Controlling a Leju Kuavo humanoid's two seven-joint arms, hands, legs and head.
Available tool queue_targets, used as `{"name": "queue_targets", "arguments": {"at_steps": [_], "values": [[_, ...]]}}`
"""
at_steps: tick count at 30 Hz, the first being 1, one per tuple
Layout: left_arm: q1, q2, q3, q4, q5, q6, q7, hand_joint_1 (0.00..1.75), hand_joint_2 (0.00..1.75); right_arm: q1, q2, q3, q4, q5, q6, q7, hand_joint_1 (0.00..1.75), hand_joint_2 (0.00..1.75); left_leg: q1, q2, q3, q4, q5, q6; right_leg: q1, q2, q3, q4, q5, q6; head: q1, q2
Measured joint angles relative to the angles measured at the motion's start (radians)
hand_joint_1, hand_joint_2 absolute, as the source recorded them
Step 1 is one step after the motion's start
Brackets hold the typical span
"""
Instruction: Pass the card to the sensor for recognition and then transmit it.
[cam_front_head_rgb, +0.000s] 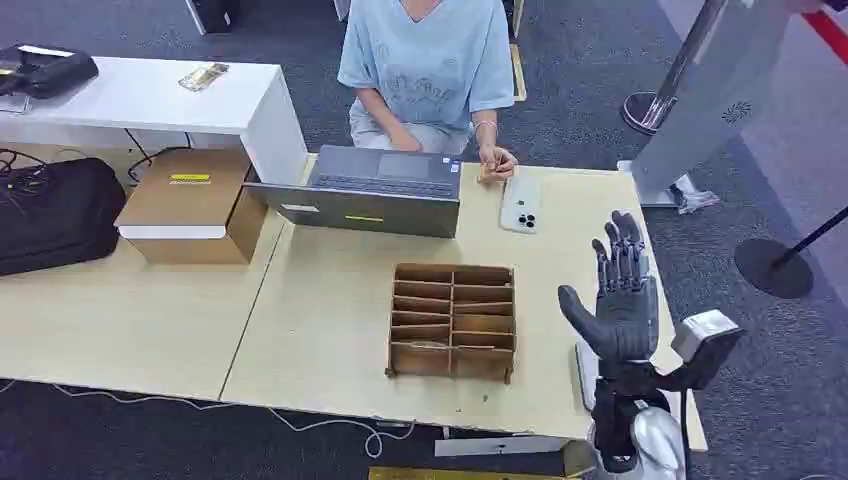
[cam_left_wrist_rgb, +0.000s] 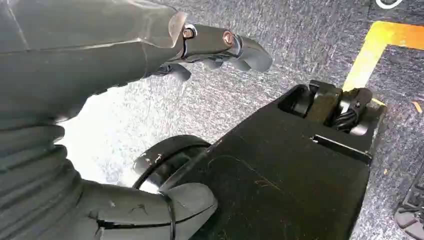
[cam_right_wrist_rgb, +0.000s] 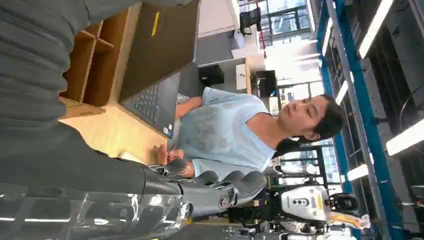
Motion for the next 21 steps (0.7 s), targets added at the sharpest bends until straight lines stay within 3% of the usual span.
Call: {"name": "queue_targets", "arguments": {"at_steps": [6,8,12,15,21], "values": [[0.000,0.002,-0.005,0.000,0.000,-0.003,-0.005,0.00,1.75,-0.026,0.000,0.036,-0.011,0.183,-0.118,-0.003,0.00,1.75,0.000,0.000,0.000,0.000,0.000,0.000,0.000,0.000,0.000,0.000,0.000,0.000,0.000,0.000],[0.000,0.002,-0.007,0.000,0.002,-0.003,-0.005,0.00,1.75,-0.041,0.000,0.053,-0.014,0.275,-0.188,0.000,0.00,1.75,0.000,0.000,0.000,0.000,0.000,0.000,0.000,0.000,0.000,0.000,0.000,0.000,0.000,0.000],[-0.001,0.001,-0.008,0.000,0.006,-0.001,-0.005,0.00,1.75,-0.088,-0.002,0.103,-0.014,0.548,-0.402,0.027,0.00,1.75,0.000,0.000,0.000,0.000,0.000,0.000,0.000,0.000,0.000,0.000,0.000,0.000,0.000,0.000],[-0.001,0.000,-0.015,0.000,0.003,-0.004,-0.005,0.00,1.75,-0.128,-0.004,0.142,-0.008,0.701,-0.509,0.055,0.00,1.75,0.000,0.000,0.000,0.000,0.000,0.000,0.000,0.000,0.000,0.000,0.000,0.000,0.000,0.000],[-0.008,-0.010,-0.043,0.000,-0.015,-0.022,-0.005,0.00,1.75,-0.241,-0.018,0.223,0.015,0.963,-0.644,0.136,0.00,1.75,0.000,0.000,0.000,0.000,0.000,0.000,0.000,0.001,0.000,0.000,0.000,0.000,0.000,0.000]]}}
